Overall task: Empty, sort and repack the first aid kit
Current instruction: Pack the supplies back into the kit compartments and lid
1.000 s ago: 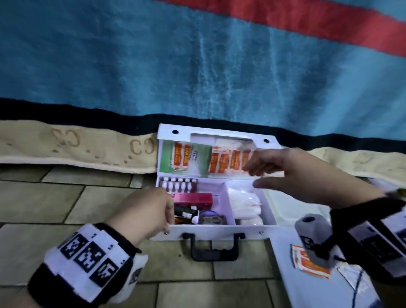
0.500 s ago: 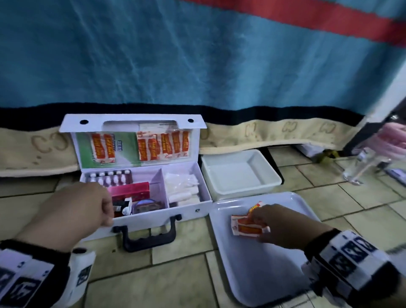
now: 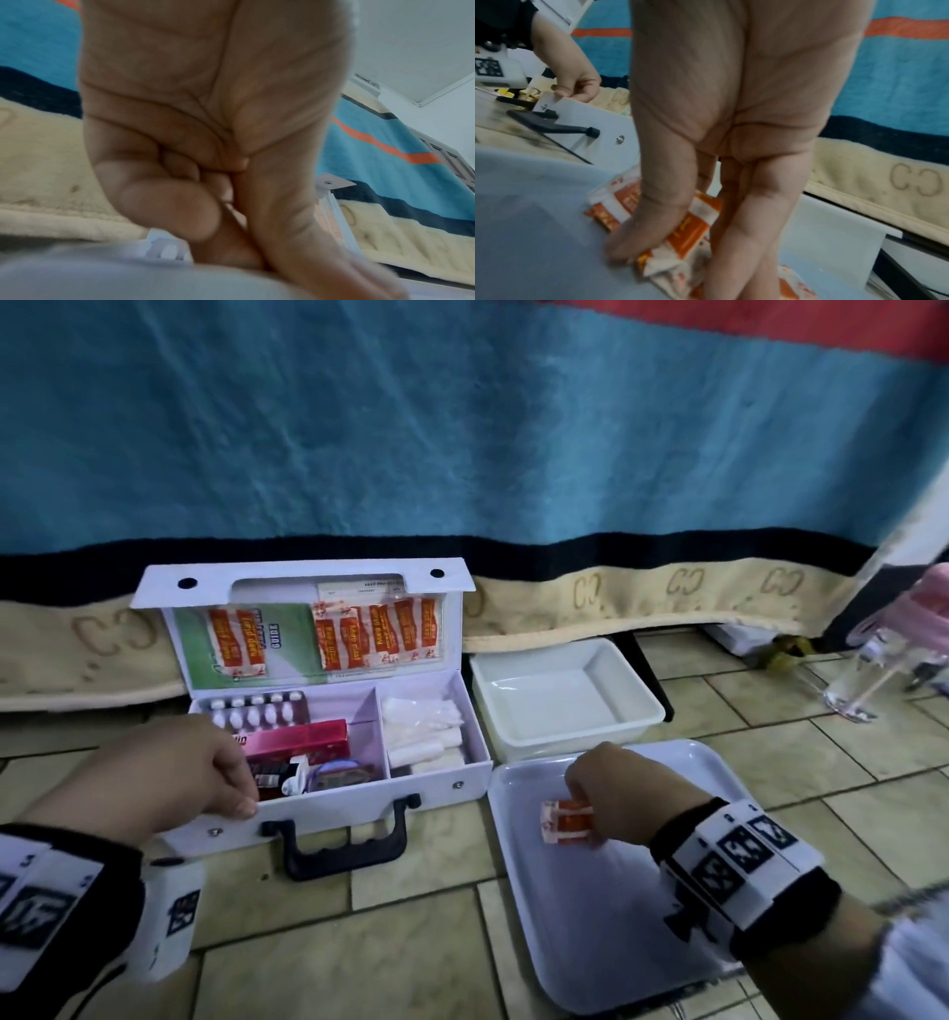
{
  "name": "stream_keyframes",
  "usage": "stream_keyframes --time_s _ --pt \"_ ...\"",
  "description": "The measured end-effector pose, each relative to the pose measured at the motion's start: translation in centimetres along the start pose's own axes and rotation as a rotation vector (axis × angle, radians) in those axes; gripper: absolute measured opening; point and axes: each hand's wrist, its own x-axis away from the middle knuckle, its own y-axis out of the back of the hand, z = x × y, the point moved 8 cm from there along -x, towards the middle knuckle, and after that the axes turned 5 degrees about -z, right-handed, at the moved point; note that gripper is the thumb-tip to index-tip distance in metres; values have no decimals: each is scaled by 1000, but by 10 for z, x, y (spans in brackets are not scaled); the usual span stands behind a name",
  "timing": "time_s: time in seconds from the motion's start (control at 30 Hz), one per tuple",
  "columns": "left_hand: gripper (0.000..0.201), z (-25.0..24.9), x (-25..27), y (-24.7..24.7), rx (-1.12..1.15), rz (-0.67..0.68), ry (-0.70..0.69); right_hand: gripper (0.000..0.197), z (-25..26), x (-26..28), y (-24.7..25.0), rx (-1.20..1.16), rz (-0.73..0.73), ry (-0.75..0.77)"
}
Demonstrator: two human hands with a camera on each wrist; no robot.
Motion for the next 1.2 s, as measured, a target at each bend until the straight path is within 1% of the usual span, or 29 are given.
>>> stream_keyframes --time_s 0.07,0.13,0.2,0.27,0.4,0.47,0.53,0.6,0.63,0.67,0.77,0.8,0.87,0.97,1.07,1.13,1.2 --pt "31 2 1 0 34 -14 18 18 -4 0 3 -59 -24 -2" --pt "31 2 2 0 32 -29 31 18 -8 2 4 -138 -49 -17" --pt "31 1 2 0 -4 -29 27 20 -9 4 3 -153 -61 -16" --pt "29 -1 3 0 -41 -26 24 16 -10 5 -1 -156 -69 -13" --pt "26 -2 6 2 -65 -43 36 11 -14 13 -3 -175 -24 -39" --pt "24 -2 7 2 -83 -44 37 9 -19 19 5 -116 -8 -68" --pt "22 -3 9 2 -87 -41 47 5 -24 25 22 -48 -49 -95" --pt "22 -4 10 3 -86 -41 52 24 -24 30 40 -103 -96 -74" --pt "22 -4 11 4 -84 -43 53 27 -18 32 50 -173 -125 -32" --pt "21 -4 12 4 -81 -46 55 25 -10 33 59 -258 -157 26" --pt "23 -3 13 6 -55 -58 71 13 28 31 84 -576 -271 200" --pt "24 -2 14 6 -36 -59 81 9 40 26 90 -645 -303 246" --pt "24 0 15 5 5 -53 103 8 62 11 100 -744 -376 306" --pt "21 1 18 4 52 -51 109 15 94 -17 113 -837 -425 367" --pt "13 0 20 6 40 -91 83 11 114 -45 129 -938 -518 335" --pt "10 2 22 7 42 -120 80 9 129 -59 141 -937 -547 351" --pt "8 2 23 7 44 -128 78 8 150 -68 152 -849 -521 416"
